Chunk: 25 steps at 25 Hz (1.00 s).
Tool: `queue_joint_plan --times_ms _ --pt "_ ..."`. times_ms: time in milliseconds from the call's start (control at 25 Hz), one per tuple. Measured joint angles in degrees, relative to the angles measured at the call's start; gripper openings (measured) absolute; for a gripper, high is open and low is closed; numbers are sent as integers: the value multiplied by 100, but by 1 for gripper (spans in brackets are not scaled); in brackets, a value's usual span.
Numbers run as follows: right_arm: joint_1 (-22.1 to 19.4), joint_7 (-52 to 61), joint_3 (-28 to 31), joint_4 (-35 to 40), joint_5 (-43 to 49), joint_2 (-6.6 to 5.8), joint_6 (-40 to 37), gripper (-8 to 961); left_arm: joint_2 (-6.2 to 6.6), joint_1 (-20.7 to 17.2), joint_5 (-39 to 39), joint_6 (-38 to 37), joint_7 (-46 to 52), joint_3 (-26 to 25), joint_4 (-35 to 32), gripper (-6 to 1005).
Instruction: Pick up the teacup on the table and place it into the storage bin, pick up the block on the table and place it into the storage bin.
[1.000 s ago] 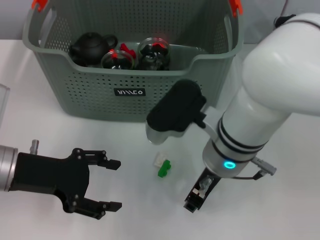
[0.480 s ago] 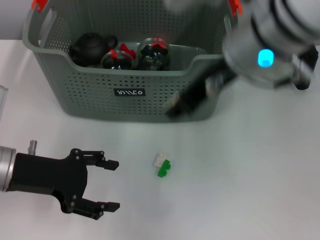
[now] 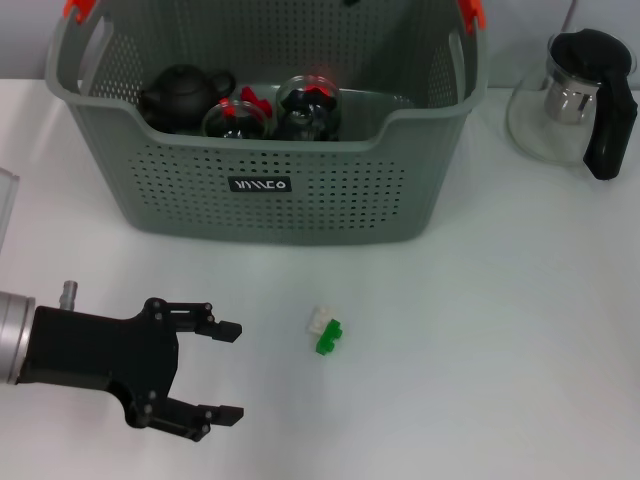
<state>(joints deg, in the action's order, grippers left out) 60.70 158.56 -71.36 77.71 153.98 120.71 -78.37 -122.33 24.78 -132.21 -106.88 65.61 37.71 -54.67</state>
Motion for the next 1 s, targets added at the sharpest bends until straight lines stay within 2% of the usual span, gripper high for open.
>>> queue_joint_plan --times_ms 160,280,520,720,1000 --pt "55 -97 259 -613 158 -49 515 446 -1 0 2 -8 8 0 0 859" --pt "69 -138 366 -784 328 -57 731 450 -1 0 3 -15 12 0 0 859" --pt "33 -175 332 -540 323 -51 794 639 4 0 3 -27 16 -1 -4 859" --pt "-64 -532 339 -210 -409 -52 -41 876 6 0 3 -26 27 -1 -13 859" --pt "-542 -603 -128 660 -1647 -43 -1558 915 14 0 3 -25 30 -8 -13 859"
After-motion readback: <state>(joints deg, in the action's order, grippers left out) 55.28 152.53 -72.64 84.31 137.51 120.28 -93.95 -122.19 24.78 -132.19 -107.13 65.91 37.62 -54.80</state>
